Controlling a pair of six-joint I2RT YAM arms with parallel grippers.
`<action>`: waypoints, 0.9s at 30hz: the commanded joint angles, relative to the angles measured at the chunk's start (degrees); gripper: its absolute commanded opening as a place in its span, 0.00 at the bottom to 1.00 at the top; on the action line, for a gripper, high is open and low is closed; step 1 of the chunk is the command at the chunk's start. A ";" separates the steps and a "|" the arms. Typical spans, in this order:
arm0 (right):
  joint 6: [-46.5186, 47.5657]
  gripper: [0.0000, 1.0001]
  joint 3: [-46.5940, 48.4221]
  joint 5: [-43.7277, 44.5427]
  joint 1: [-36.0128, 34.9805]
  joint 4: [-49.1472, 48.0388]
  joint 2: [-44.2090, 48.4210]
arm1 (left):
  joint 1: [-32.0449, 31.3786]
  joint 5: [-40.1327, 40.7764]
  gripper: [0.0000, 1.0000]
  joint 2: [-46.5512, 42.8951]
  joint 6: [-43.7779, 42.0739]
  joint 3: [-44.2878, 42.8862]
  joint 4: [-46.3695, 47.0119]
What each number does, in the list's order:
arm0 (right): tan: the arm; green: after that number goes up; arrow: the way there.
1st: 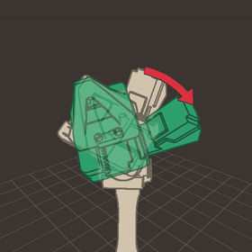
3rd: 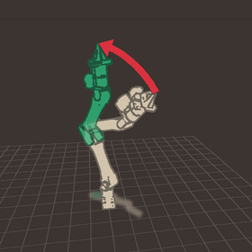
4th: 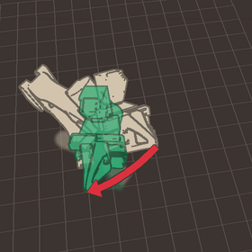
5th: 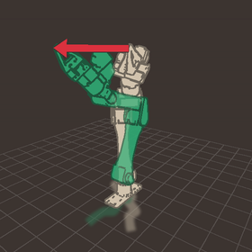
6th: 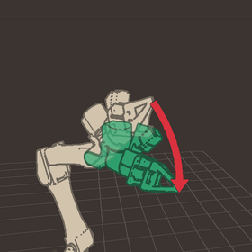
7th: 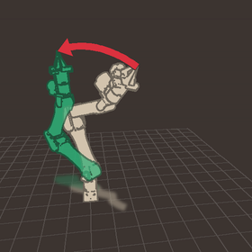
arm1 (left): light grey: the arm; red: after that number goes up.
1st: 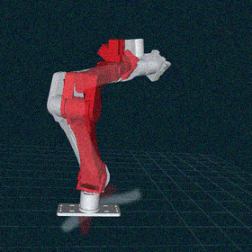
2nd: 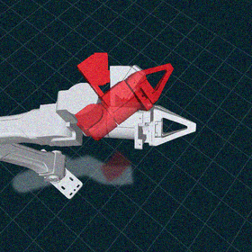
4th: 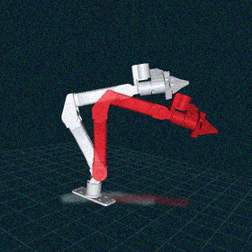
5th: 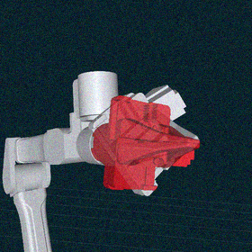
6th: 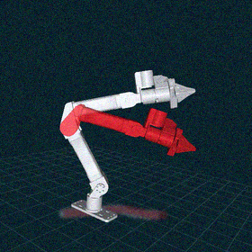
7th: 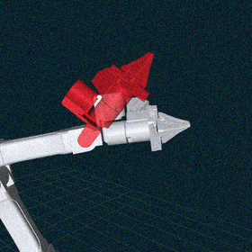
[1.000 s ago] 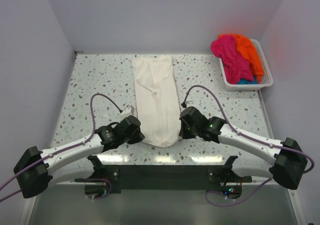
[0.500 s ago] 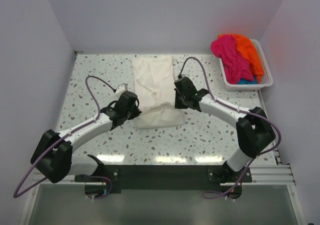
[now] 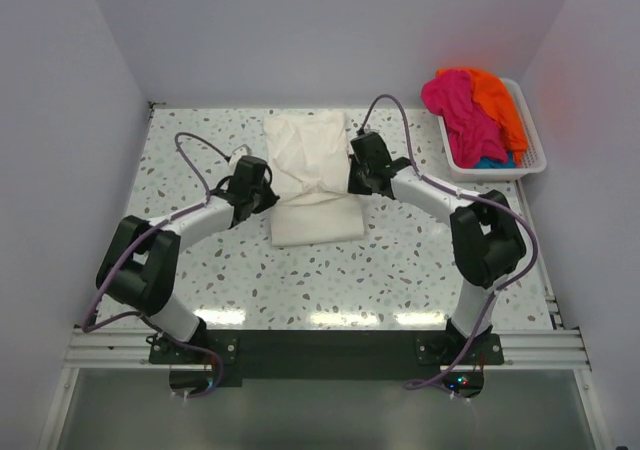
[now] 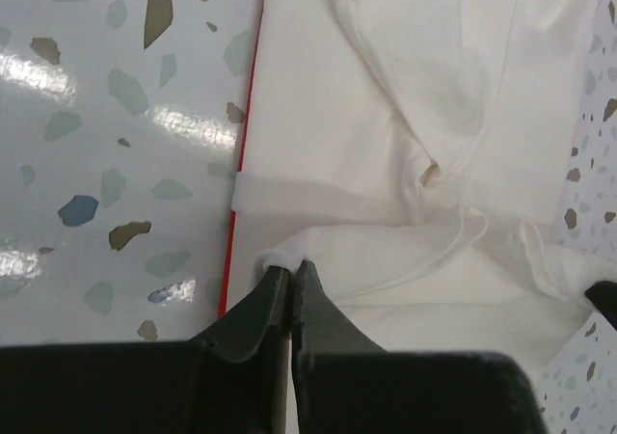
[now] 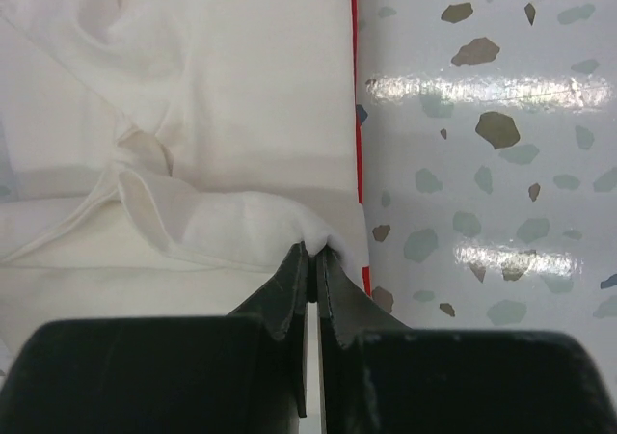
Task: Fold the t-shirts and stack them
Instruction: Fold the tshirt
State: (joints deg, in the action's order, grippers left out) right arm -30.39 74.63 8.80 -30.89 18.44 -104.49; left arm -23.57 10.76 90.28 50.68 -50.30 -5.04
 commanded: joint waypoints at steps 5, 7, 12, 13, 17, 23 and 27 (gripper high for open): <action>1.74 0.00 5.96 -2.64 1.89 -1.30 -3.79 | 1.86 -4.51 0.00 6.12 -4.09 -8.66 6.18; 1.83 0.00 7.10 -3.26 2.42 -1.21 -4.93 | 2.48 -4.87 0.00 7.54 -3.83 -10.77 5.22; 3.14 0.40 12.36 -5.28 4.26 0.19 -8.09 | 3.70 -5.14 0.27 9.04 -3.12 -11.40 5.65; 3.41 0.49 13.95 -5.80 4.96 1.07 -8.71 | 4.67 -4.44 0.44 9.12 -3.56 -12.27 5.39; 4.29 0.60 14.41 -4.76 5.58 2.48 -7.23 | 6.96 -4.00 0.62 6.24 -3.92 -11.66 3.02; 4.03 0.58 5.02 -4.75 4.18 -0.06 -0.37 | 4.08 -2.86 0.58 0.43 -3.74 -6.22 2.84; 3.85 0.38 1.15 -4.40 1.10 -2.34 0.78 | -1.80 -1.10 0.33 -0.10 -3.13 -3.14 3.28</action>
State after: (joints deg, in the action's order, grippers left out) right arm -26.79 78.32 4.84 -27.24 19.27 -106.32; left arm -21.06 8.29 91.35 47.51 -55.46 -3.20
